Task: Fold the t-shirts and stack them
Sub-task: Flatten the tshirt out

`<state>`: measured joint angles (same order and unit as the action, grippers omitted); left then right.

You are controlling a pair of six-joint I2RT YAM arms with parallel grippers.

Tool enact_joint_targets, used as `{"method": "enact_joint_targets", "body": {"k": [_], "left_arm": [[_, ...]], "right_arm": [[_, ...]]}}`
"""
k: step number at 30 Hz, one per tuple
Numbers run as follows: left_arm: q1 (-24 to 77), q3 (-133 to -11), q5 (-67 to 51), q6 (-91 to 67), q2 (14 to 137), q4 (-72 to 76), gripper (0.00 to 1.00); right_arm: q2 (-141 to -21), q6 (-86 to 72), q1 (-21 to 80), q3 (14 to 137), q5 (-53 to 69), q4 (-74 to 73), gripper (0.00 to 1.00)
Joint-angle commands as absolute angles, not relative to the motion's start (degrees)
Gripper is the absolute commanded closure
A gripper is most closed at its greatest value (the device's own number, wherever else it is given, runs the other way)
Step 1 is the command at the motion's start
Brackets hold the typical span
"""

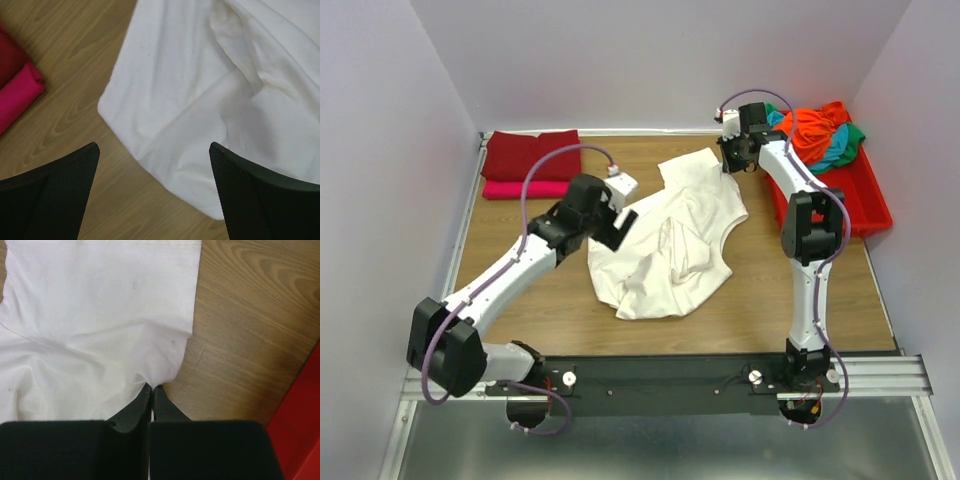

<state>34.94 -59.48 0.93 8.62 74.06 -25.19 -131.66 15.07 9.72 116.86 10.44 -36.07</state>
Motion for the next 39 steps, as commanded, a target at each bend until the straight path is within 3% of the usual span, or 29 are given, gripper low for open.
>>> {"method": "enact_joint_targets", "body": {"k": [1, 6, 11, 12, 19, 24, 28, 33, 36, 39], "left_arm": [[25.6, -59.1, -4.3, 0.2, 78.4, -14.1, 0.02], [17.9, -65.7, -9.7, -1.2, 91.6, -9.8, 0.05], [15.9, -75.7, -14.0, 5.7, 104.8, -15.2, 0.25], [15.8, -77.6, -14.0, 6.7, 107.8, -17.2, 0.26], [15.8, -78.5, -11.3, 9.8, 112.8, -21.6, 0.27], [15.8, -77.4, -12.4, 9.5, 115.0, -22.8, 0.38], [15.8, -78.6, -13.1, 9.5, 117.1, -23.7, 0.51], [15.8, -80.6, -13.5, 9.2, 117.0, -24.5, 0.89], [15.8, -81.6, -12.7, 8.9, 114.0, -24.7, 1.0], [15.8, -83.0, -12.0, 8.9, 111.1, -25.0, 1.0]], "right_arm": [[-132.0, 15.5, 9.5, 117.6, 11.2, -35.9, 0.93], [-130.6, 15.3, 9.4, 116.1, 13.1, -35.7, 0.93], [-129.3, 15.3, 9.5, 114.7, 14.4, -35.6, 0.93], [-128.9, 15.4, 9.5, 114.4, 14.6, -35.5, 0.93], [-128.6, 15.5, 9.4, 113.1, 15.6, -35.2, 0.93], [-129.0, 15.0, 9.5, 113.8, 16.3, -35.2, 0.93], [-128.8, 14.8, 9.4, 113.8, 16.7, -35.2, 0.93], [-128.1, 15.3, 9.5, 113.6, 16.7, -35.1, 0.93], [-127.8, 15.5, 9.4, 113.6, 16.5, -35.2, 0.93], [-127.1, 15.5, 9.4, 113.0, 16.1, -35.2, 0.93]]}}
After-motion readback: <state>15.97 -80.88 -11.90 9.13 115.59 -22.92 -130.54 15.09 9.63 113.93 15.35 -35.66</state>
